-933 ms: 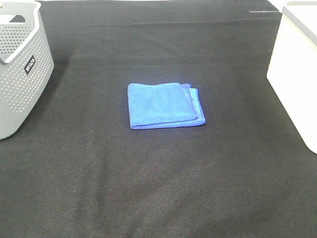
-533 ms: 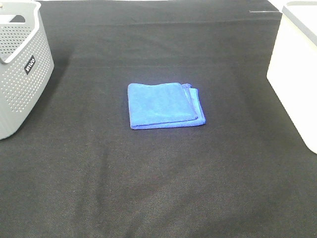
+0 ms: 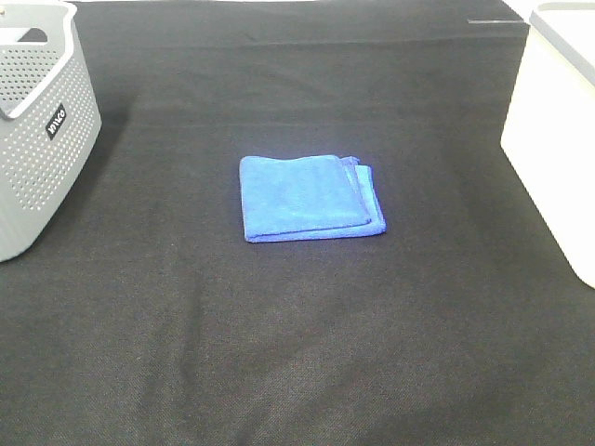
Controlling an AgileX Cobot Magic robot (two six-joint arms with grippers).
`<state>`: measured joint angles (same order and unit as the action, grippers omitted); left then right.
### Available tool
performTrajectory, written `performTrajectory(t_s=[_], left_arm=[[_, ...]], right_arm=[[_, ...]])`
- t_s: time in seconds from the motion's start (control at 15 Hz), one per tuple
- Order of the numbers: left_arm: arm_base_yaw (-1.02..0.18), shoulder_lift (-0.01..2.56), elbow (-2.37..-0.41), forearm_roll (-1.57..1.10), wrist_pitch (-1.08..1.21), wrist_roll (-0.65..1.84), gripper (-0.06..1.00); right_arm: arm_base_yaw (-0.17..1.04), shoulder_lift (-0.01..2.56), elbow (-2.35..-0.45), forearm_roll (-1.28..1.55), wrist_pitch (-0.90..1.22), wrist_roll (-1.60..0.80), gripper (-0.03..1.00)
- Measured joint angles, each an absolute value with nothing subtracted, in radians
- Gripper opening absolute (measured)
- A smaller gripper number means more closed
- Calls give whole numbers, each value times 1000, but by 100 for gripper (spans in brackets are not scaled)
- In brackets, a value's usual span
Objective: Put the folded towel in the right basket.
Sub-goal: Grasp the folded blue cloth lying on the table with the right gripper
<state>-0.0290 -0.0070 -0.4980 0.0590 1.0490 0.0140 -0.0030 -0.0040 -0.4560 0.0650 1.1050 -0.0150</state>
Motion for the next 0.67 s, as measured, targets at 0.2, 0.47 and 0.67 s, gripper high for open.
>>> performTrajectory(t_s=[0.2, 0.47, 0.67], left_arm=[[-29, -7, -498, 59, 1049, 14, 99], [-29, -7, -498, 59, 1049, 14, 99], [-29, -7, -498, 59, 1049, 14, 99]], right_arm=[[-3, -4, -456, 65, 1105, -15, 97], [-3, -4, -456, 65, 1105, -15, 97], [-3, -4, -456, 65, 1105, -15, 97]])
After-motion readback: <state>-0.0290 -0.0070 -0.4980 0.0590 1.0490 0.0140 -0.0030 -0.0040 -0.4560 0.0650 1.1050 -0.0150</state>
